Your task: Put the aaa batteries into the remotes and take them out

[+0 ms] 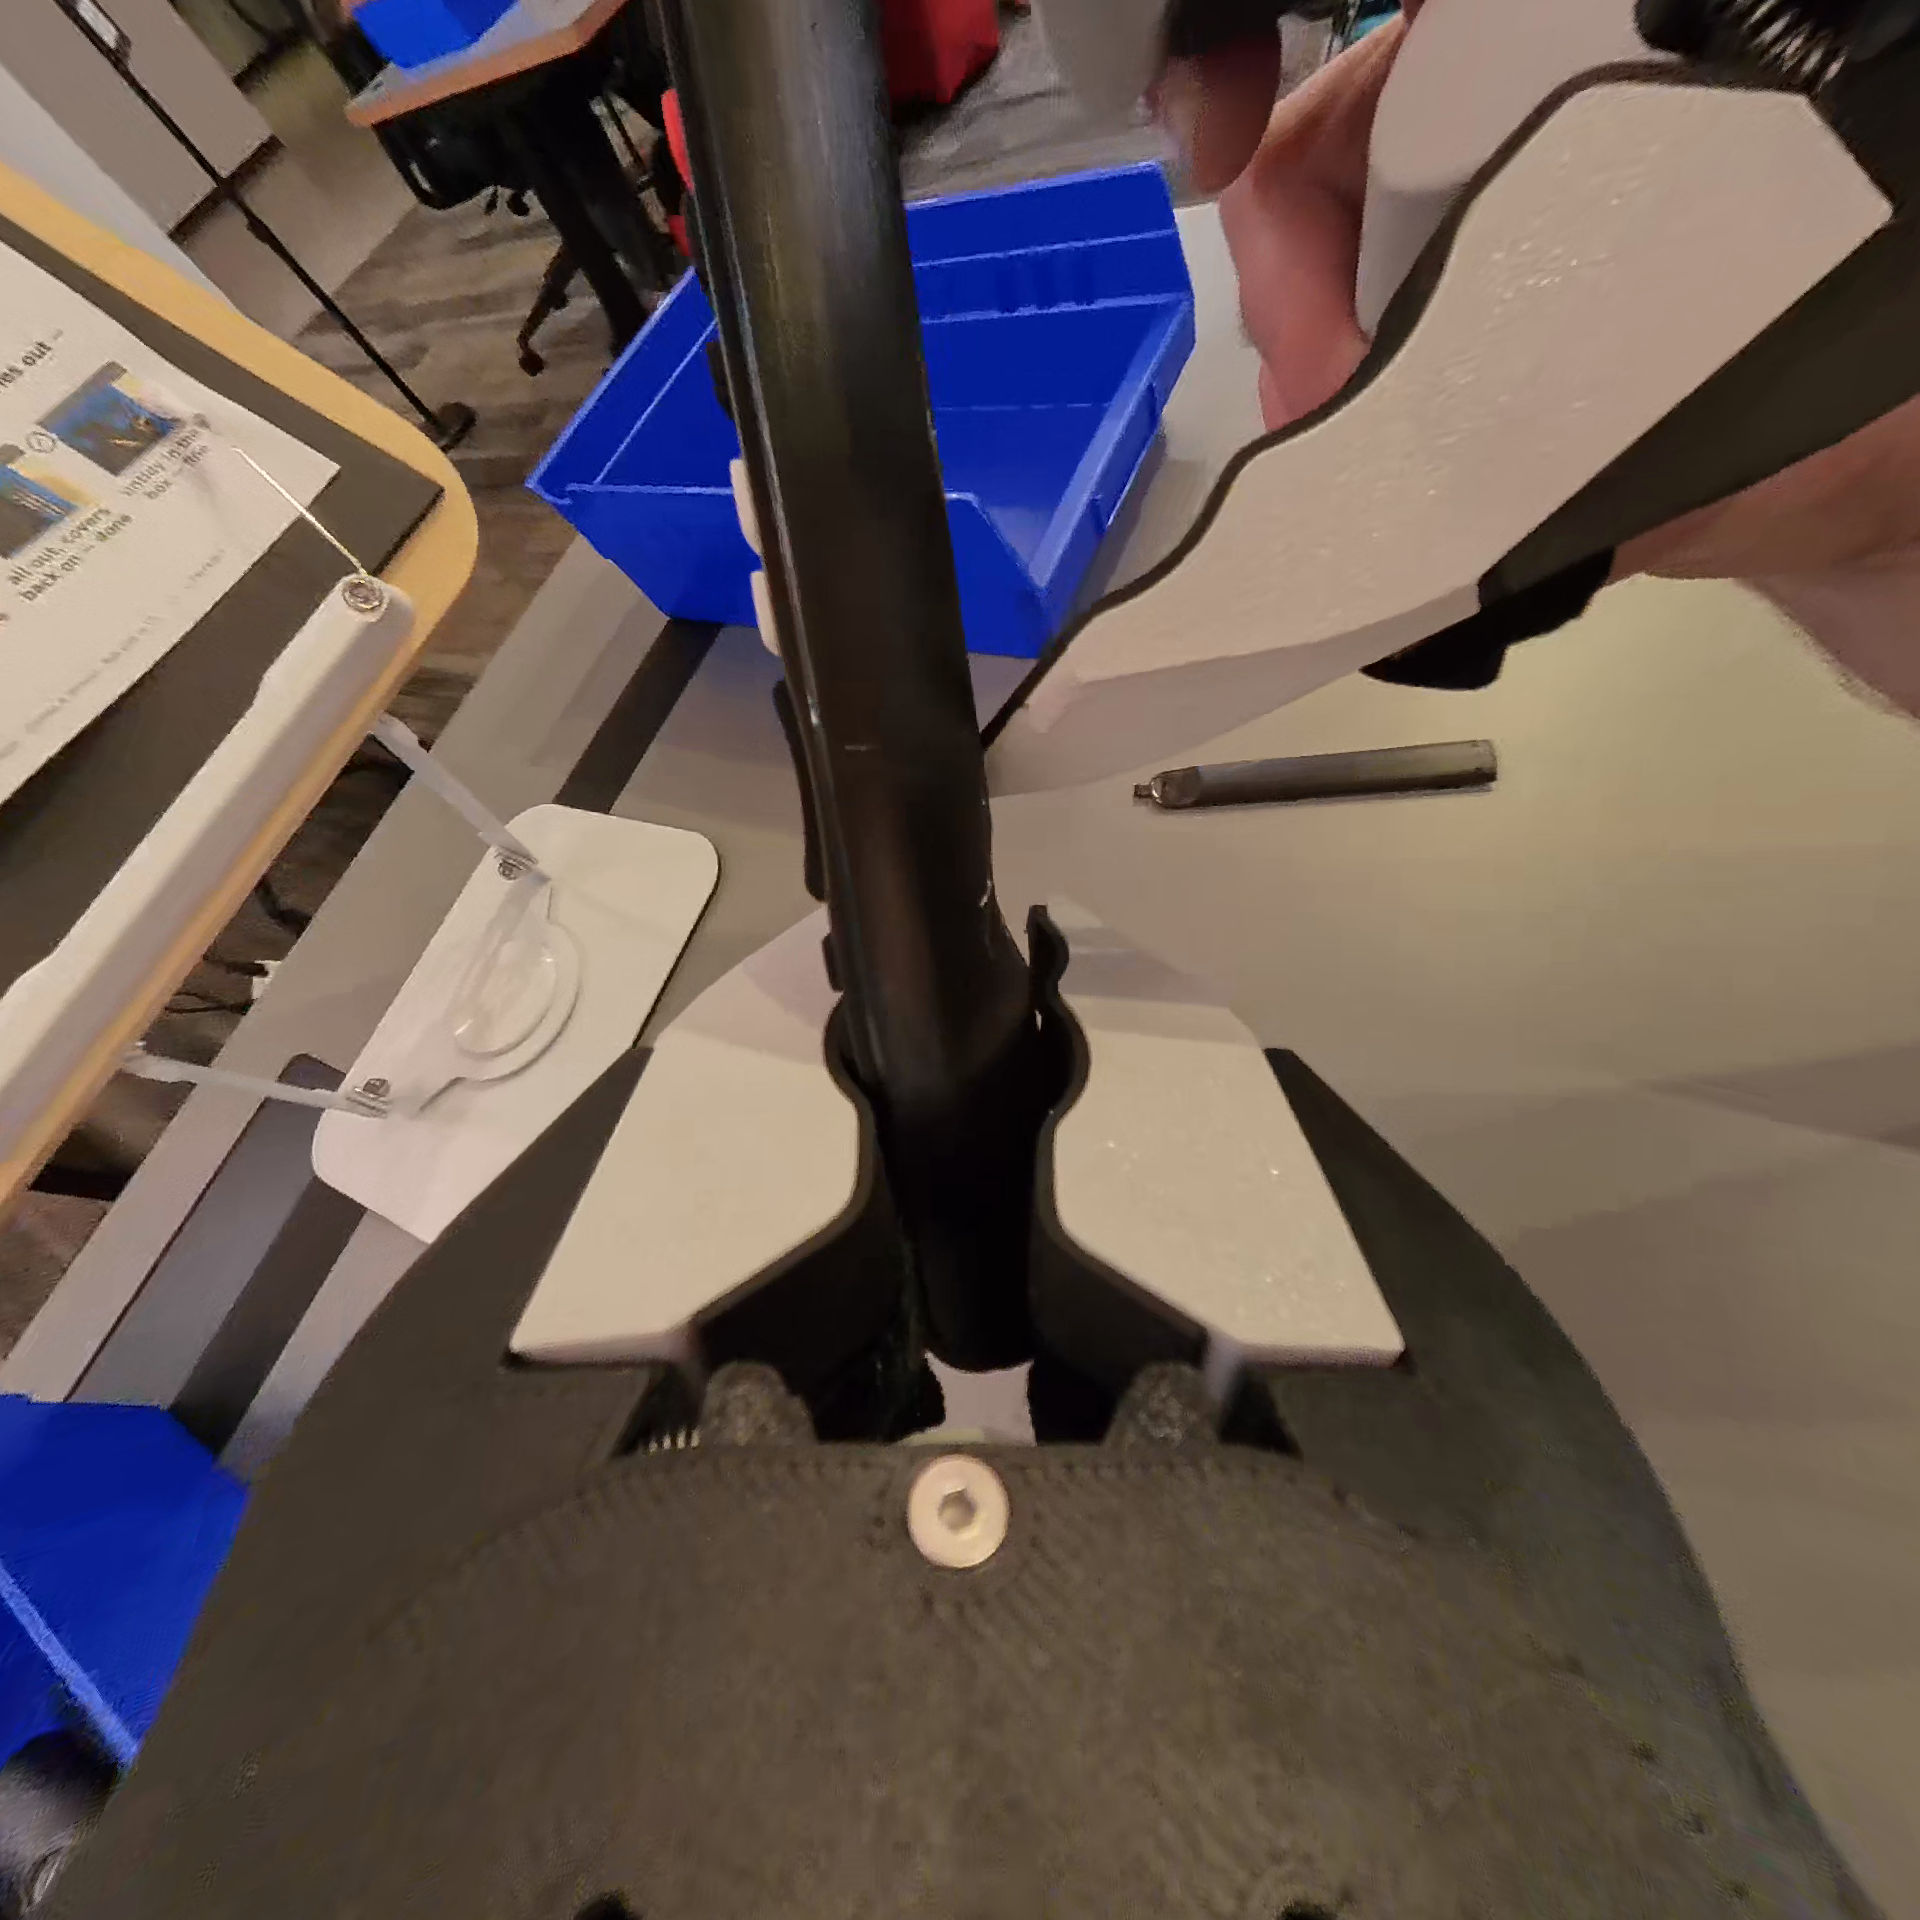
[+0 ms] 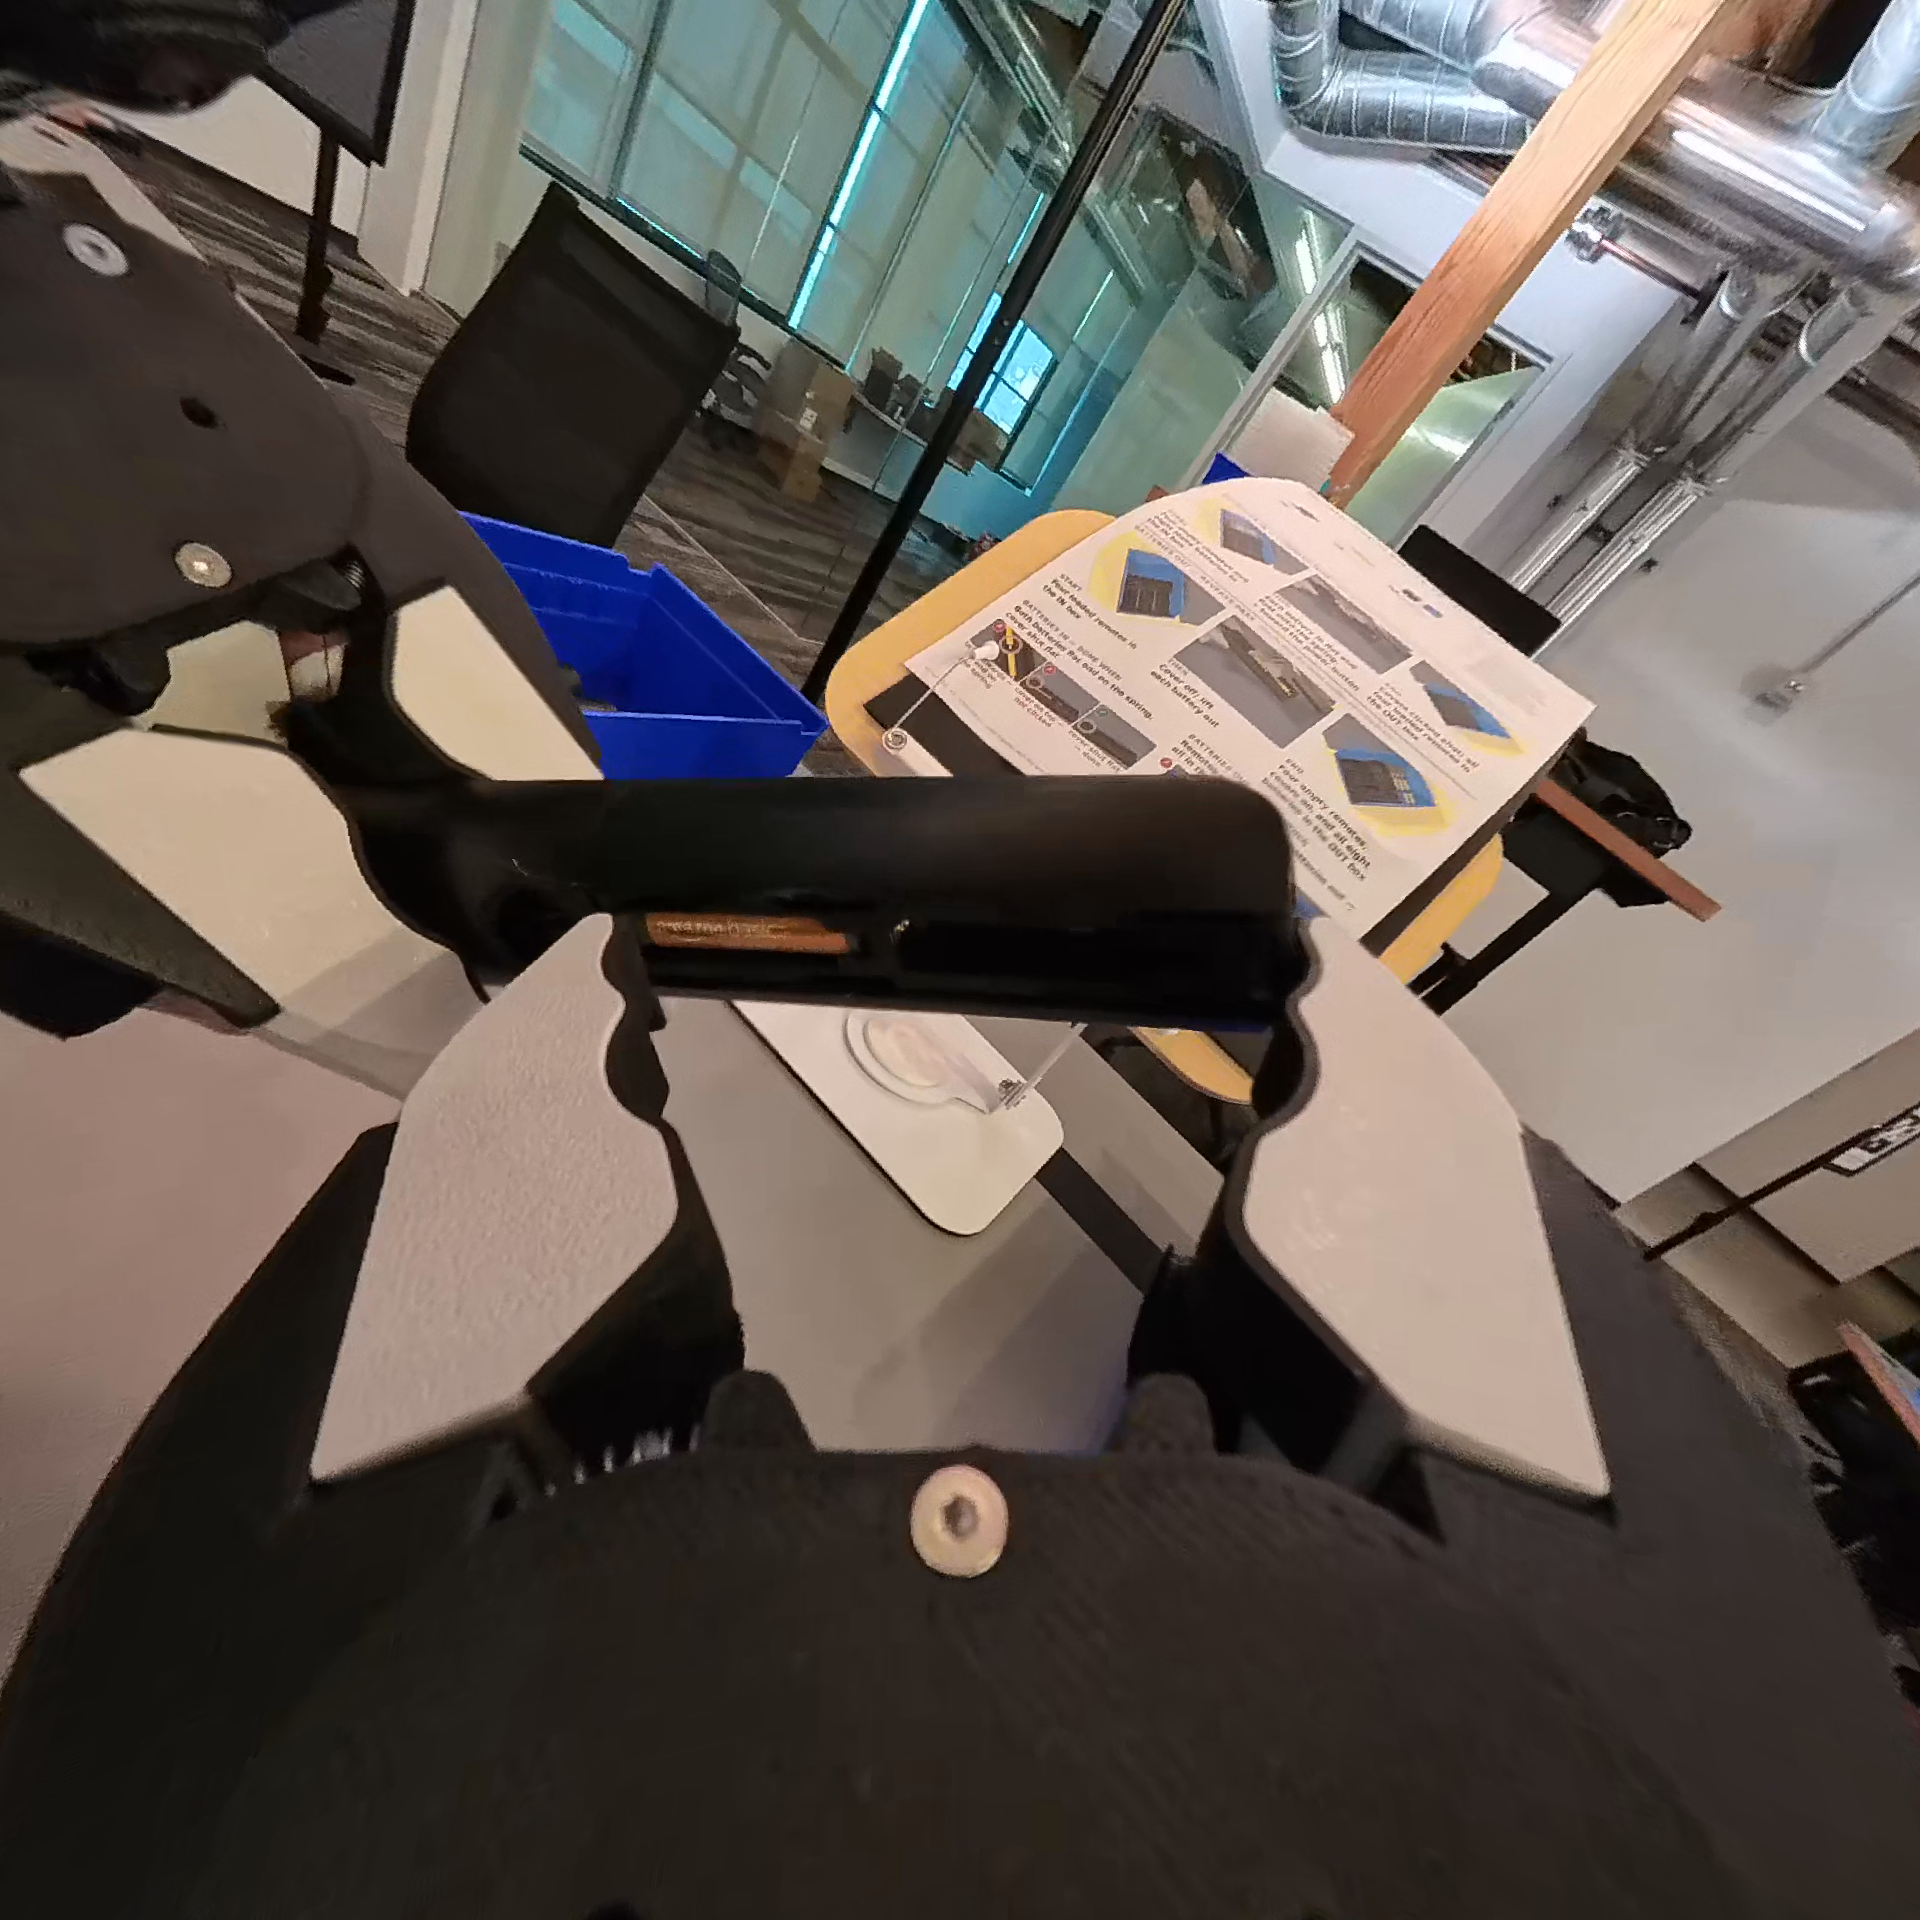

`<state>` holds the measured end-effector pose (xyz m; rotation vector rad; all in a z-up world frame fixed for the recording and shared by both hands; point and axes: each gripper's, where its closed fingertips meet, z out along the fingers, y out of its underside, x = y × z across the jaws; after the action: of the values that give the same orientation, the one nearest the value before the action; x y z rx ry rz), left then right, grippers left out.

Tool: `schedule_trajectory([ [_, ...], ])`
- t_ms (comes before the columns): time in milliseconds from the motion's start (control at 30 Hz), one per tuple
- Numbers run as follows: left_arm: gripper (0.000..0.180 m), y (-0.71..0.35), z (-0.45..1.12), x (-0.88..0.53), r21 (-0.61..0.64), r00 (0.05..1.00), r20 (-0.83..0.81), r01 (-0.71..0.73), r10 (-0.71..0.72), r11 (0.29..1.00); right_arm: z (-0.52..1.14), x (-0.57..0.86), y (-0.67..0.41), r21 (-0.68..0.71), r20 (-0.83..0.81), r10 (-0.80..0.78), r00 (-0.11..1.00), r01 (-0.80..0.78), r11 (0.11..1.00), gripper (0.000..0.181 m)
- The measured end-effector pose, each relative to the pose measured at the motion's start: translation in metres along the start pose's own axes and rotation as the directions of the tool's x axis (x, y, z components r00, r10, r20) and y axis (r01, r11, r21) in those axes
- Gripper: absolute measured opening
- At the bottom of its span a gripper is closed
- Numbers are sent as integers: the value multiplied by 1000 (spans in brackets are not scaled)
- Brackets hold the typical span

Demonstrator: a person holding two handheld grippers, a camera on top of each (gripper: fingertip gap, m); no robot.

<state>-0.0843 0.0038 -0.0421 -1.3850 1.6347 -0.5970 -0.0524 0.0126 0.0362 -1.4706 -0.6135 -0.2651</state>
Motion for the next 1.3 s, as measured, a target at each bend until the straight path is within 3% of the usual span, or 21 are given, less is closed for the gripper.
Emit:
schedule_trajectory([
  [367,25,3,5,-10,-12,996,47,-79,80,997,0,4,5,-18,-23,-19,1000,18,1000,110],
  [400,25,6,4,-13,-28,993,58,-101,102,995,-5,8,7,-23,-25,-14,1000,13,1000,87],
  [467,25,10,6,-13,-55,991,66,-112,116,992,-9,12,11,-24,-11,6,1000,-6,1000,71],
  [567,26,10,7,-10,-49,999,3,-41,41,998,-3,12,13,-27,-26,8,1000,-9,1000,77],
  [633,26,6,9,-8,-44,1000,7,-16,16,999,2,6,12,-36,-19,-10,1000,9,999,106],
  [667,26,5,10,-8,-45,1000,1,-6,6,999,3,4,12,-40,-5,-3,1000,3,999,113],
  [900,26,-1,10,-2,-21,999,-30,13,-14,1000,1,7,10,-33,-24,-8,1000,7,999,114],
  [1300,27,3,9,-19,-74,984,163,-59,70,996,9,8,16,-45,-39,114,993,-116,992,110],
])
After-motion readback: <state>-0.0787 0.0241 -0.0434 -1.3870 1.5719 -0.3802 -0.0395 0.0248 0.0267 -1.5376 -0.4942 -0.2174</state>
